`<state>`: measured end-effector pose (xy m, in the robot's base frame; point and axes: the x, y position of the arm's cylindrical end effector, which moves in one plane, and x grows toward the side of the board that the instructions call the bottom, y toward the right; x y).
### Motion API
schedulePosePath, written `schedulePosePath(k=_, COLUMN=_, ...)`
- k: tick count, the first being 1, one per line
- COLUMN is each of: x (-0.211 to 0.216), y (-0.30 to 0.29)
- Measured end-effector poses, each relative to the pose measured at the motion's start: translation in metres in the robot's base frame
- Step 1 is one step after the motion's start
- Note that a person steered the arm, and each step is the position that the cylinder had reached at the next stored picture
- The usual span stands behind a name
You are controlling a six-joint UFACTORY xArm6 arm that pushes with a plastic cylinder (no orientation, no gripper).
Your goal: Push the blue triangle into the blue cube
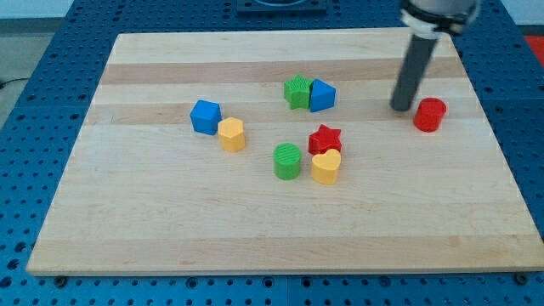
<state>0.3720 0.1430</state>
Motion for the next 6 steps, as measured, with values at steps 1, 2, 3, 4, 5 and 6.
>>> schedulePosePath(k=1, x=-0.02, y=-0.096)
schedulePosePath(k=2, x=0.035, y=-0.128)
schedulePosePath(k=3, x=0.056, y=-0.133)
schedulePosePath(k=4, x=0.065, y=-0.151)
schedulePosePath(k=5, x=0.065, y=-0.225)
schedulePosePath(k=6, x=0.117, y=-0.243)
